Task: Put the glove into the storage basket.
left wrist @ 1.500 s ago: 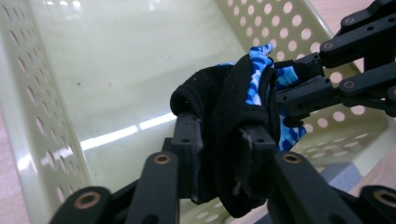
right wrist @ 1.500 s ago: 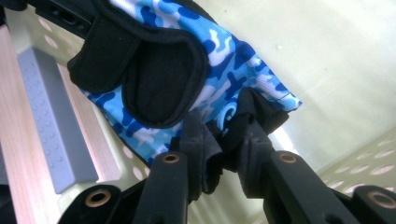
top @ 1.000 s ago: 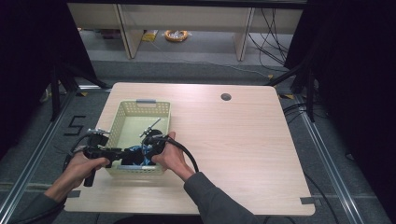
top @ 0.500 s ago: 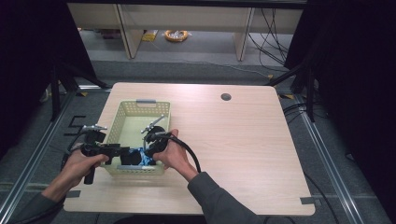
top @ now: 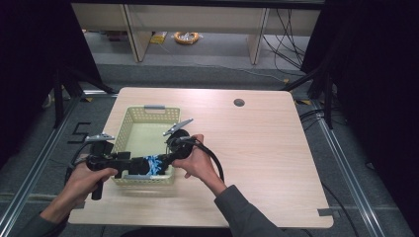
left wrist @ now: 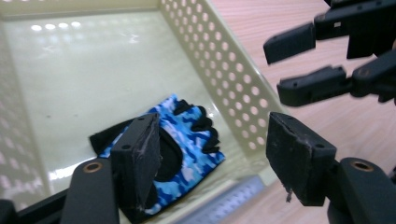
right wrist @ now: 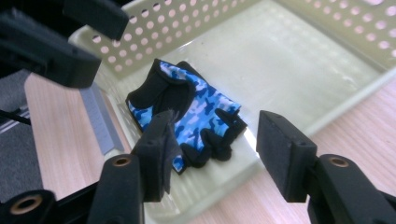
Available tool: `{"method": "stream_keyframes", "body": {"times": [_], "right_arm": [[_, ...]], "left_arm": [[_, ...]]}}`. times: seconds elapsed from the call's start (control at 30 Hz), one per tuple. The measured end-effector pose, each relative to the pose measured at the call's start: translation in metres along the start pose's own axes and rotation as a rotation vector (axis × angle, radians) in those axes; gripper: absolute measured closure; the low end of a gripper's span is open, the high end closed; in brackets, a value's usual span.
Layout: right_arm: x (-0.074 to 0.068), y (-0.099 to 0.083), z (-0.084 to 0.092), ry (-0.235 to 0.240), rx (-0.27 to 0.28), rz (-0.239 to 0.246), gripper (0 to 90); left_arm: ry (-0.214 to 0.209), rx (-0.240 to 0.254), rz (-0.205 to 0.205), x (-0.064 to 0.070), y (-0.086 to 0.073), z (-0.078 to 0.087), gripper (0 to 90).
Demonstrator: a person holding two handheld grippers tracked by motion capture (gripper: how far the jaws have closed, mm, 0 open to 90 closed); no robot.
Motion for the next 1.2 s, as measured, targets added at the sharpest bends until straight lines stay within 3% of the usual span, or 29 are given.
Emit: {"method": "stream_keyframes", "body": {"times": [0.07,0.1,0.23,0.63,0.7,0.73,0.8,1.2], "right_arm": [[0.002,-0.002,0.006,-0.004,0.014,-0.003,46.0],[0.003,-0.003,0.011,-0.006,0.025,-0.012,45.5],[0.007,-0.010,0.022,-0.014,0.037,-0.037,44.0],[0.019,-0.030,0.047,-0.037,0.090,-0.043,41.5],[0.018,-0.034,0.051,-0.028,0.091,-0.065,41.2],[0.020,-0.035,0.052,-0.035,0.103,-0.050,40.8],[0.019,-0.038,0.057,-0.027,0.101,-0.070,40.3],[0.020,-0.050,0.078,-0.024,0.148,-0.062,39.3]], "left_arm": [[-0.008,-0.011,-0.022,0.005,-0.003,0.000,34.1],[-0.013,0.005,-0.004,0.009,-0.003,-0.001,33.7],[-0.031,0.011,-0.012,0.018,-0.003,-0.002,33.1],[-0.068,0.038,-0.029,0.037,-0.004,-0.004,32.2],[-0.069,0.033,-0.038,0.041,-0.006,-0.005,32.0],[-0.075,0.031,-0.035,0.042,-0.006,-0.006,31.7],[-0.084,0.028,-0.041,0.046,-0.008,-0.007,30.8],[-0.131,0.031,-0.059,0.067,-0.012,-0.010,24.4]]}}
Point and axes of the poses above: each handheld gripper's, and its own axes: z roughly backward along the jaws, y roughly out of its top, x roughly to its right, the point moved 6 cm from there along -z, roughly forward along the jaws, and after that the axes turned 2 degrees about z, right-handed, at the moved point
